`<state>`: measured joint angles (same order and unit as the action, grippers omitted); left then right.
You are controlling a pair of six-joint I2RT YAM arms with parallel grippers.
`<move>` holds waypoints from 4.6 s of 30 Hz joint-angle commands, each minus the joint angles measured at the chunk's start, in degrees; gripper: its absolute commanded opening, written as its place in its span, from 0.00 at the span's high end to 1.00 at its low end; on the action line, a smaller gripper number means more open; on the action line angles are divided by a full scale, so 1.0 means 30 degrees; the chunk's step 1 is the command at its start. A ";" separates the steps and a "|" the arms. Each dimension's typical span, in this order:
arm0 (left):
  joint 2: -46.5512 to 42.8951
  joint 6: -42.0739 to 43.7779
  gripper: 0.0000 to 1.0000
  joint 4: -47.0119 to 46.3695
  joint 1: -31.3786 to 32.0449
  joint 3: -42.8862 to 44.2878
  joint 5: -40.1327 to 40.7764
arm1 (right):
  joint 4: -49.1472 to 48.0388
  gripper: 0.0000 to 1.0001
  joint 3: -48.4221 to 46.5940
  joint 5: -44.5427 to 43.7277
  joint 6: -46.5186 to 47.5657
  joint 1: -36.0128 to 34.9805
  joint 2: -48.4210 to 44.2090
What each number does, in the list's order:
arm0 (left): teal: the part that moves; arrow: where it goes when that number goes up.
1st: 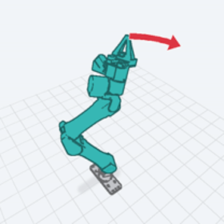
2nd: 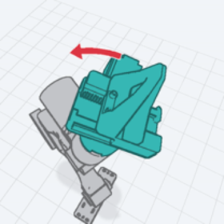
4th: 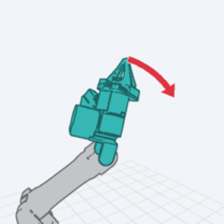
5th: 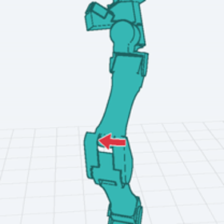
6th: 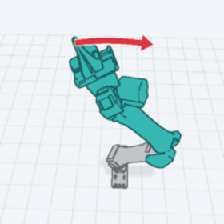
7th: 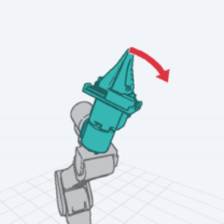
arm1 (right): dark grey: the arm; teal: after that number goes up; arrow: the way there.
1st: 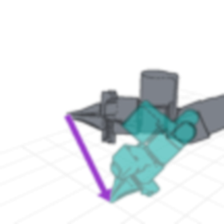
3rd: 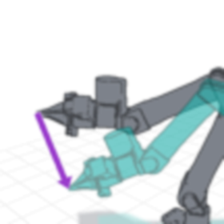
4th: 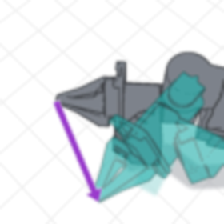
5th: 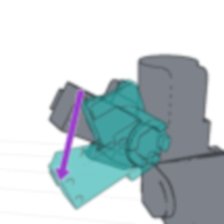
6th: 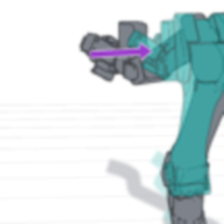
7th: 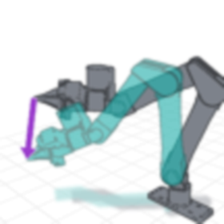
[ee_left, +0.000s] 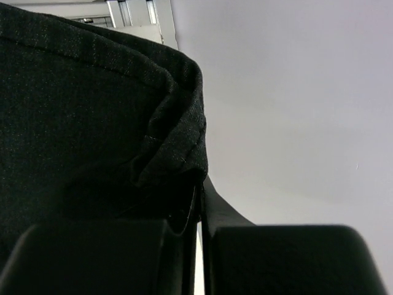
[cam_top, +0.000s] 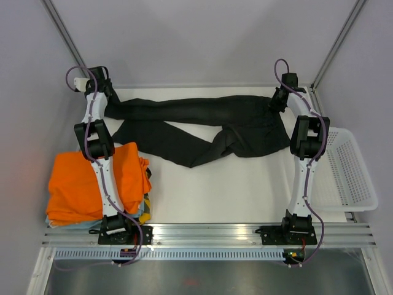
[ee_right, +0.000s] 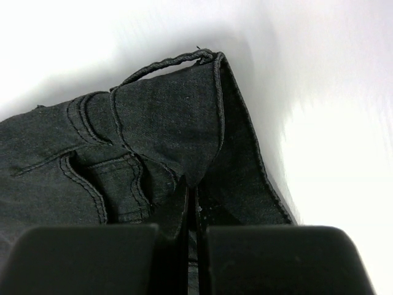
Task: Fold and stack the trousers
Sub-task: Flatten the trousers out
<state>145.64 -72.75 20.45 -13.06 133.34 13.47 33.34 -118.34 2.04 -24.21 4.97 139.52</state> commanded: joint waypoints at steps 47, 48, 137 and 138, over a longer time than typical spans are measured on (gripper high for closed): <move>-1.2193 1.3412 0.07 0.7393 0.3826 -1.3038 -0.2231 | -0.1298 0.27 -0.1746 0.4760 0.2410 0.1332 -0.2207; -1.1929 1.3381 0.07 0.7277 0.3855 -1.3214 -0.2497 | -0.1387 0.24 -0.1569 0.5116 0.2705 0.1157 -0.2530; -0.9408 0.9077 0.98 1.2145 -0.3087 -0.5482 0.0199 | -0.3673 0.23 1.5424 0.0520 0.0569 -0.4499 -1.2641; -0.9291 0.9017 0.98 1.1878 -0.3088 -0.5336 -0.0268 | -0.3673 0.23 1.5367 0.0520 0.0511 -0.4499 -1.2583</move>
<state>116.27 -41.69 61.76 -21.50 114.15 16.75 24.84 -72.44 4.99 -21.17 -8.47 103.85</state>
